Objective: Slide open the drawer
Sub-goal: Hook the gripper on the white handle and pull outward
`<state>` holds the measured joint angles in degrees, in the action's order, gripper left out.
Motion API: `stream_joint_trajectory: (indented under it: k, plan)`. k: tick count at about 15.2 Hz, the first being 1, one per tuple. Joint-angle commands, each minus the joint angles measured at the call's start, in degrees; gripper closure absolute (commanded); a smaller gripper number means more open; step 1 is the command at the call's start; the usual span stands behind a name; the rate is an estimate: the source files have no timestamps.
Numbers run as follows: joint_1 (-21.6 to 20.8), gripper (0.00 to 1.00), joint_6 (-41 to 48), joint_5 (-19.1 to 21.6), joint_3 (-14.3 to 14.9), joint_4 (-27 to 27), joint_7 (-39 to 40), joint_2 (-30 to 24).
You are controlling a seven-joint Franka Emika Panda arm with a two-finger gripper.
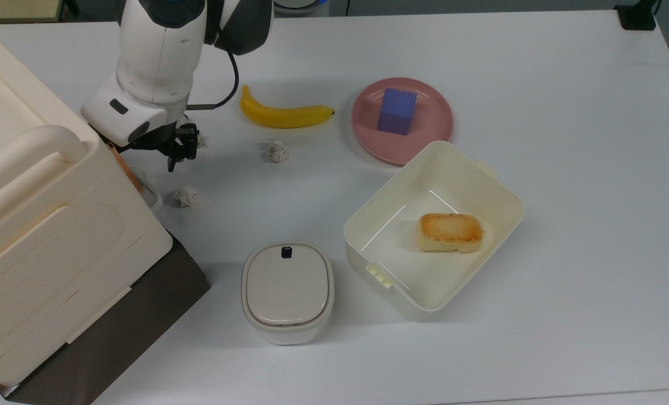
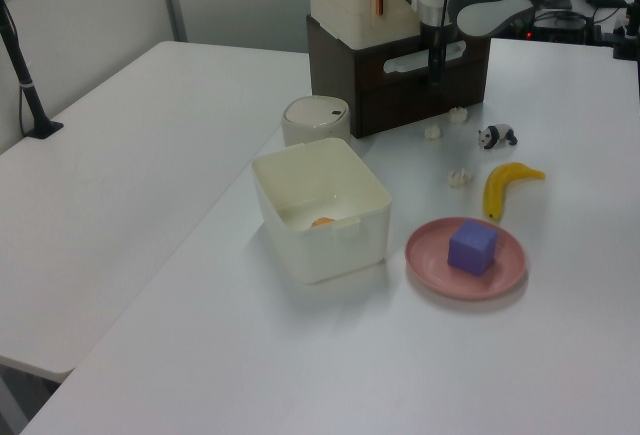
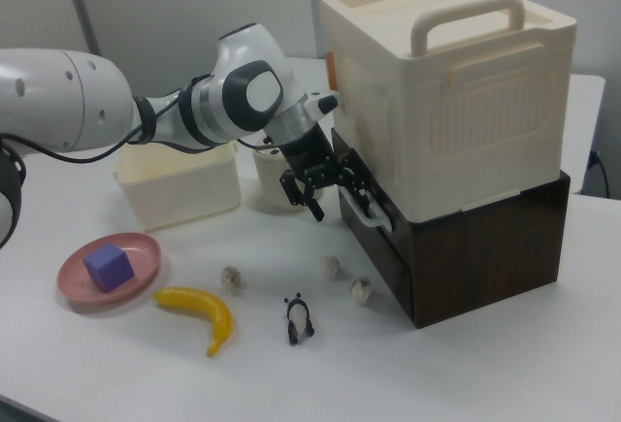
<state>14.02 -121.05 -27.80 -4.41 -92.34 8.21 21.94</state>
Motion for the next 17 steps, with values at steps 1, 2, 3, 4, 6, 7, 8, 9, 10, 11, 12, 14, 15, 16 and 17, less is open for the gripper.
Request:
stream_joint_trajectory:
  k: [1, 2, 3, 4, 6, 7, 8, 9, 10, 11, 12, 14, 15, 16, 17]
  plan:
    - [-0.39, 0.0, -0.6, -0.5, -0.34, -0.48, -4.69, 0.65]
    - [-0.48, 0.0, 0.54, -0.5, -0.77, -0.48, -5.31, 0.38]
    - [-0.39, 0.0, 1.59, -0.41, -1.48, -0.48, -5.49, 0.29]
    - [-0.31, 0.0, 2.3, -0.15, -2.09, -0.39, -5.84, 0.12]
    - [-0.3, 0.0, 3.09, 1.25, -2.27, -0.39, -6.63, -0.49]
    - [-0.39, 0.0, 3.53, 2.83, -2.36, -0.39, -6.98, -1.11]
    - [-0.48, 0.0, 4.67, 3.63, -2.54, -0.21, -6.98, -1.29]
    - [-0.31, 0.0, 6.16, 4.33, -3.58, -0.13, -6.9, -2.25]
    - [-0.3, 0.0, 6.96, 5.21, -4.03, -0.13, -6.98, -2.6]
    - [-0.3, 0.0, 8.01, 6.17, -4.03, -0.13, -6.98, -3.22]
    - [-0.39, 0.0, 8.63, 7.31, -4.03, -0.04, -6.98, -3.48]
    - [-0.39, 0.0, 9.86, 8.99, -4.38, 0.14, -6.98, -3.84]
    - [-0.39, 0.0, 10.65, 9.08, -4.82, 0.14, -6.98, -4.1]
    - [-0.39, 0.0, 11.09, 9.17, -5.17, 0.05, -6.98, -4.19]
    - [-0.39, 0.0, 11.71, 9.26, -5.26, -0.04, -6.98, -4.19]
